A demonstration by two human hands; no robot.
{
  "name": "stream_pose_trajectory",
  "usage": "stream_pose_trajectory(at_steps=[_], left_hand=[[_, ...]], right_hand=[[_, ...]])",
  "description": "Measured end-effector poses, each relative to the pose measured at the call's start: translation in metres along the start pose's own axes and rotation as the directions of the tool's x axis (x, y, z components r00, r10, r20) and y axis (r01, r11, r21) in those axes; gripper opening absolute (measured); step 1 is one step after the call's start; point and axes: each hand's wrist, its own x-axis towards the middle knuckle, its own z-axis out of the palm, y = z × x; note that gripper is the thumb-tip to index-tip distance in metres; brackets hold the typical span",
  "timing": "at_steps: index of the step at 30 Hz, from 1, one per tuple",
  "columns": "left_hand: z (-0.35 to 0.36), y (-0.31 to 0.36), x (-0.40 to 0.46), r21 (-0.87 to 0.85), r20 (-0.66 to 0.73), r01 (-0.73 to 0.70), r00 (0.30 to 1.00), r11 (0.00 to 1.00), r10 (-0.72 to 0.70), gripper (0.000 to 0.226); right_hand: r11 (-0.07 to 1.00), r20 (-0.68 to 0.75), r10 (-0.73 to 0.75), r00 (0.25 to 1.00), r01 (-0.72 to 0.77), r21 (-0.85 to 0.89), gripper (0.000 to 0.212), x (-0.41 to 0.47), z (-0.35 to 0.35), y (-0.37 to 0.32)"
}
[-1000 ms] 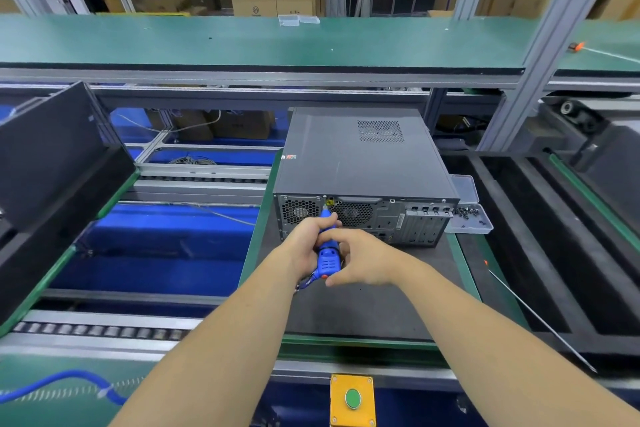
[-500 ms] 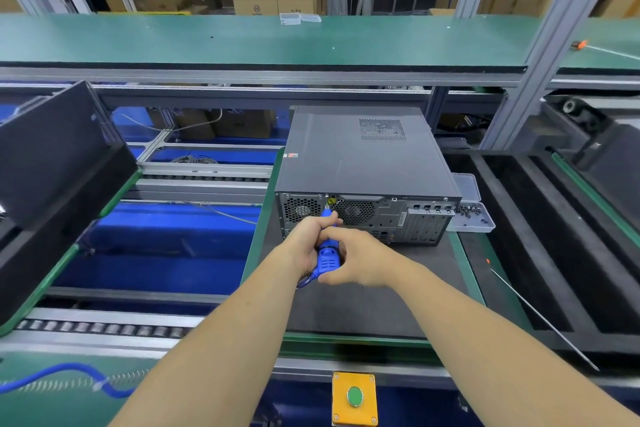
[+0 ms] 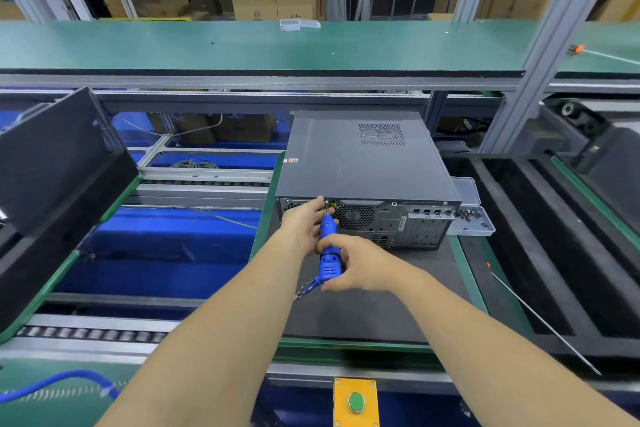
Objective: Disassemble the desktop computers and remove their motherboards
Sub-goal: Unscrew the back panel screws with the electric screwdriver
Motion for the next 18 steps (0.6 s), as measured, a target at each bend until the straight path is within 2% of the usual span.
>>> stream_pose_trajectory(at_steps=[7, 13, 18], left_hand=[[0.013, -0.001, 0.007, 0.041, -0.072, 0.061, 0.996, 0.997, -0.058, 0.023], [0.013, -0.01, 0.014, -0.001, -0.087, 0.022, 0.996, 1.0, -0.022, 0.008], [0.01, -0.011, 0.016, -0.046, -0.031, 0.003, 1.0, 0.999, -0.004, 0.006]], right_hand=[[1.0, 0.031, 0.007, 1.0, -0.007, -0.009, 0.053, -0.004, -0.003, -0.001], [1.0, 0.041, -0.003, 0.999, 0.003, -0.016, 0.051, -0.007, -0.002, 0.005], [1.0, 0.029, 0.016, 0.999, -0.015, -0.012, 0.05, -0.01, -0.002, 0.011]])
